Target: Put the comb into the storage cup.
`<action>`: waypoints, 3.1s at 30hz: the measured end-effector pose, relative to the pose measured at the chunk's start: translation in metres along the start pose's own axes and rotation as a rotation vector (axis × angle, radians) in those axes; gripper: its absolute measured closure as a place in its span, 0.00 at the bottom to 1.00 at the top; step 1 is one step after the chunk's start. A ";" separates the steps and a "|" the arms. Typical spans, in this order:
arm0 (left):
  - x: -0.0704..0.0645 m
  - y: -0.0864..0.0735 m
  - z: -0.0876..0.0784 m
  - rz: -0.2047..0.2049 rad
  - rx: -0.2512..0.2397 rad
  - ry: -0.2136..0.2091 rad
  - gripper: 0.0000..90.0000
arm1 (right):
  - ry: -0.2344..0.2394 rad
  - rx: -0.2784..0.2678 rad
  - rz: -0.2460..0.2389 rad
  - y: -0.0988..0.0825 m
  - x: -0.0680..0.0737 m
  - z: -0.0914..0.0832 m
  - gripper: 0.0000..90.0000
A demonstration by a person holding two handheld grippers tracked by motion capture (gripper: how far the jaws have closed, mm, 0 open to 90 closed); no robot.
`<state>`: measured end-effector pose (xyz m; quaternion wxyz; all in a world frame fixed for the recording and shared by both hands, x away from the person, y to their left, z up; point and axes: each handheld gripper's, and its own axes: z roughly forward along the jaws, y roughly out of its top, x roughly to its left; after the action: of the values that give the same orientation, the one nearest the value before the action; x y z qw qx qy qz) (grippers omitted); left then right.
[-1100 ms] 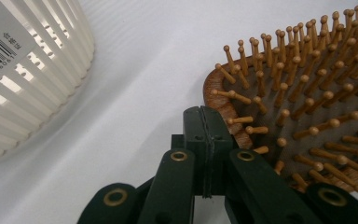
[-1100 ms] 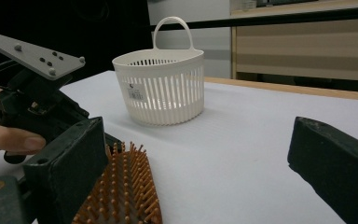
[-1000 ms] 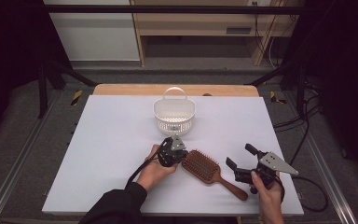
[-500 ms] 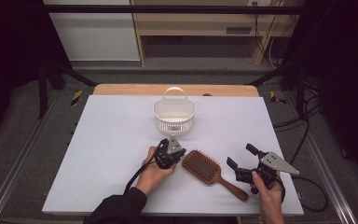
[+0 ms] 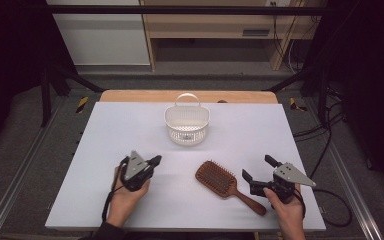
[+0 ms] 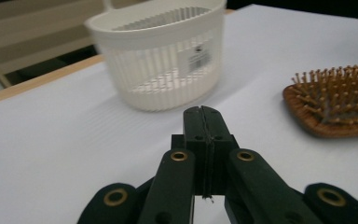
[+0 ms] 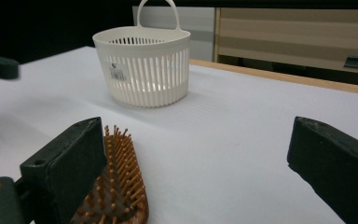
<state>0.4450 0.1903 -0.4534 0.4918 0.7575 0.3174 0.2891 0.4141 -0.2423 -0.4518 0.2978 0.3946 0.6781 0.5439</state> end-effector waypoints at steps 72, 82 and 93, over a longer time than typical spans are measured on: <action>0.055 -0.052 -0.071 -0.194 -0.135 0.257 0.02 | 0.198 0.886 -0.258 0.019 0.038 0.031 0.25; 0.053 -0.051 -0.070 -0.187 -0.132 0.249 0.02 | 0.228 0.949 -0.249 0.017 0.046 0.042 0.44; 0.053 -0.051 -0.070 -0.187 -0.131 0.246 0.02 | 0.231 1.015 -0.254 0.013 0.048 0.055 0.61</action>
<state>0.4158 0.2858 -0.4697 0.5222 0.6500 0.4247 0.3528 0.4381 -0.1727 -0.4501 0.0563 0.3416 0.9265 0.1472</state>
